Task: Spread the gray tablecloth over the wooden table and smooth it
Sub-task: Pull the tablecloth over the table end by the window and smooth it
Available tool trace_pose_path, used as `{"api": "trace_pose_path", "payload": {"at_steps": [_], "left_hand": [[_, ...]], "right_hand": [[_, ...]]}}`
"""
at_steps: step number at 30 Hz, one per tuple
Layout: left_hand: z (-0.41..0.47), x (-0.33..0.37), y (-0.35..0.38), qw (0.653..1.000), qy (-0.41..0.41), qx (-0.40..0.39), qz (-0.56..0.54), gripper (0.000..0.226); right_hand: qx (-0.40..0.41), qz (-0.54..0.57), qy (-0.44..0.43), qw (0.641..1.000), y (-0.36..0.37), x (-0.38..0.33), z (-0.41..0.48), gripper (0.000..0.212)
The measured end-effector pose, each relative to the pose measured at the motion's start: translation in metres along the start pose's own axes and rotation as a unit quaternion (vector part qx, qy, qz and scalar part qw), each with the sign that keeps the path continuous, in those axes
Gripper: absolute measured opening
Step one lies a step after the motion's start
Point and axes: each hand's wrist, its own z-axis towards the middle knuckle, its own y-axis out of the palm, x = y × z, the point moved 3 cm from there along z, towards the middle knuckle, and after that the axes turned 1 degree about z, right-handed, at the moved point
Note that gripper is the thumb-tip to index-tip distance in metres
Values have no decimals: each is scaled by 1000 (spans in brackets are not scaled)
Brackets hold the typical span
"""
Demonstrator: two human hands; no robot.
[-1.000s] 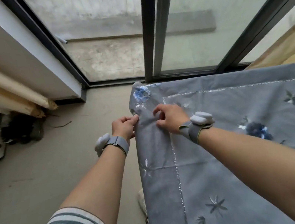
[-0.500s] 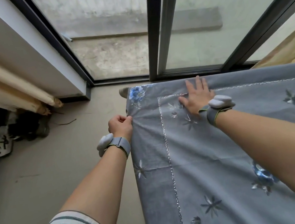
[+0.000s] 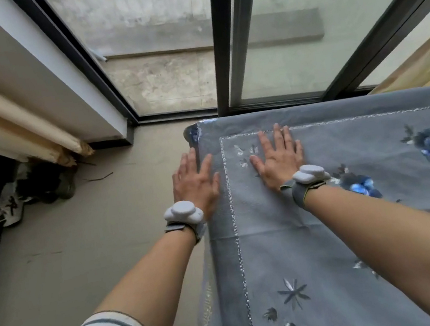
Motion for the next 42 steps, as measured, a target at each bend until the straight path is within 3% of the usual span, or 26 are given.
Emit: {"api": "trace_pose_path", "payload": {"at_steps": [4,10,13,22,28,37,42], "left_hand": [[-8,2,26,994,-9,-107,20,62],[-15,13,20,991,-36,-120,35,67],[-34,19,13,992,-21,-106,63,66],[-130,39,10,988,-20,-128,84,59],[-200,55,22,978,23,-178,107,58],[-314,84,51,962,87,-225,130,79],[-349,105,63,951,109,-246,152,88]], "right_hand": [[-35,-23,-20,999,-2,6,10,72],[-95,-41,-41,994,-16,10,17,73],[-87,-30,-42,995,-27,12,7,70],[-86,-5,-92,992,-15,29,-104,65],[-95,-3,-73,993,-14,61,-172,64],[-80,-5,-29,996,5,107,-301,66],[-116,-25,1,993,21,135,-357,72]]}}
